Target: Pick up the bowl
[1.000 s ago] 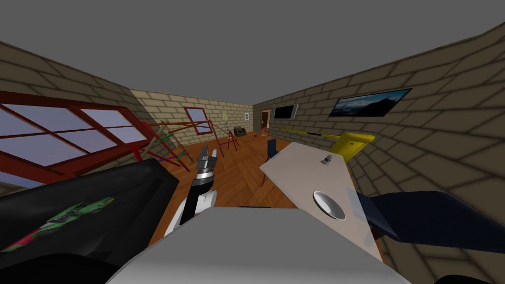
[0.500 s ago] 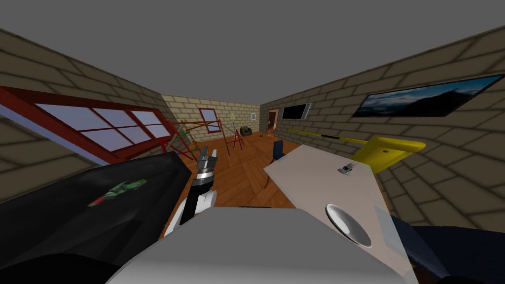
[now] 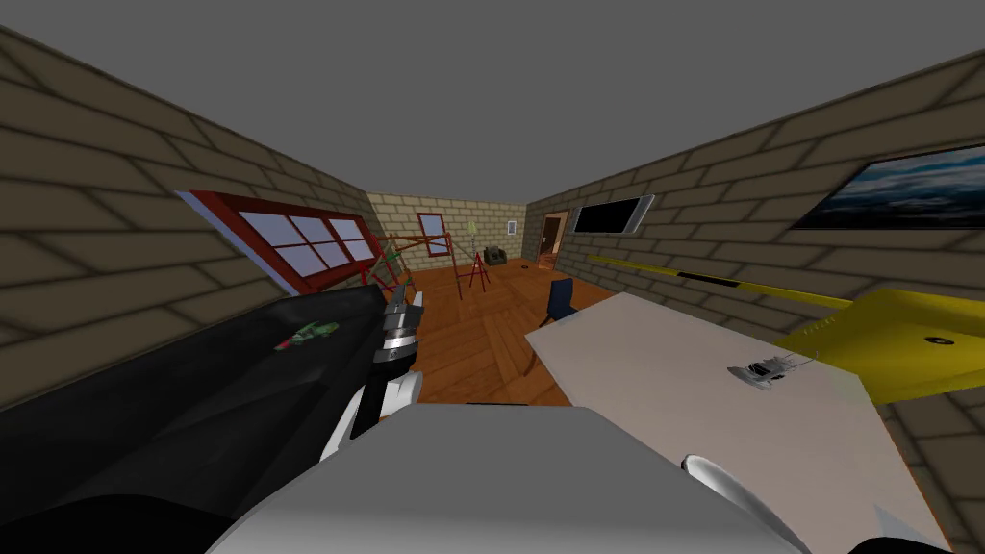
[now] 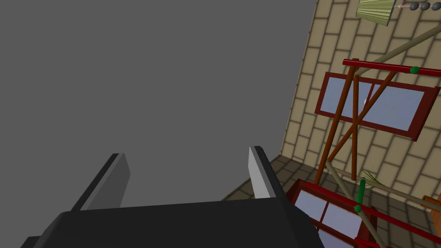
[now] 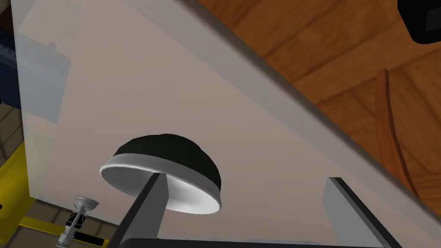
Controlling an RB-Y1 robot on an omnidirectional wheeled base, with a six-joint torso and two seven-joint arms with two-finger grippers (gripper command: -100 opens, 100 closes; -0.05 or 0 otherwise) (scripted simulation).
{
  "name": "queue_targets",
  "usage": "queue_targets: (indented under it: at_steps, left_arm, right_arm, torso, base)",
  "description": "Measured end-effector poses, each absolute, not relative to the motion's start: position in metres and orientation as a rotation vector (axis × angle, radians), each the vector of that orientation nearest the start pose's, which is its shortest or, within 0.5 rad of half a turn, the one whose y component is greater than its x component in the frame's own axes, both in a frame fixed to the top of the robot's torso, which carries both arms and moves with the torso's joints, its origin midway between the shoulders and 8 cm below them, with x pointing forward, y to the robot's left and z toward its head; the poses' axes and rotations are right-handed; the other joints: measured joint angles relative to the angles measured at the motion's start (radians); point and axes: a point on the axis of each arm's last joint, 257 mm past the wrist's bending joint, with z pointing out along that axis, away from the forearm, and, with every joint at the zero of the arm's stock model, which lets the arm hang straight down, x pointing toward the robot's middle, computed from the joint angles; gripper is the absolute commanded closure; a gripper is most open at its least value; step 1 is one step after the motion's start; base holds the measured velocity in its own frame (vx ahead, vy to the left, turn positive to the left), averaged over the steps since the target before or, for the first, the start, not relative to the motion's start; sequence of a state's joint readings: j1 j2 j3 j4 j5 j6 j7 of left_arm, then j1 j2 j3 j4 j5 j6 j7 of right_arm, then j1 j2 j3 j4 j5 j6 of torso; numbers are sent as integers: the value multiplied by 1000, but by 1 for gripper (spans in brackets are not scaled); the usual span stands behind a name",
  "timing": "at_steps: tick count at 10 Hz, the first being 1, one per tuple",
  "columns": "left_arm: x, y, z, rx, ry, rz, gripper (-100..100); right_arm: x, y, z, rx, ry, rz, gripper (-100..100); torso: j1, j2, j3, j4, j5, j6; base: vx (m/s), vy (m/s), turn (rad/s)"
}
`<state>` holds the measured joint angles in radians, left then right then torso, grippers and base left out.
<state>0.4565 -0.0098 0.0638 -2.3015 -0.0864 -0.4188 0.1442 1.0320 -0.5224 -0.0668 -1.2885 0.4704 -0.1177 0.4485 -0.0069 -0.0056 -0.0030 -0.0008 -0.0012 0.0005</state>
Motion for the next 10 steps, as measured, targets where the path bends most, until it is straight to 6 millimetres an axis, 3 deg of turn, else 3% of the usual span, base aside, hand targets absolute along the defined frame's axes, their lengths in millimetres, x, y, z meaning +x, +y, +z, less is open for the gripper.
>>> queue_targets:
  at_steps: [2, 5, 10]
  left_arm:
    - [354, 290, 33, -682, 623, -1323, 0]
    - [354, 290, 33, -682, 623, -1323, 0]
    - [354, 290, 33, -682, 623, -1323, 0]
  right_arm:
    - [-111, -545, -506, 530, 2659, -455, -100]
    - [-129, -555, -510, 493, 2703, -500, -100]
    - [-143, -553, -526, 438, 2758, -515, -100]
  torso:
    - [-2, -1, 0, 0, -1, 1]
    - [0, 1, 0, 0, 0, 1]
    - [-1, -1, 0, 0, -1, 1]
  base:
    - [53, -73, 173]
    - [44, -57, 200]
    - [58, -89, 154]
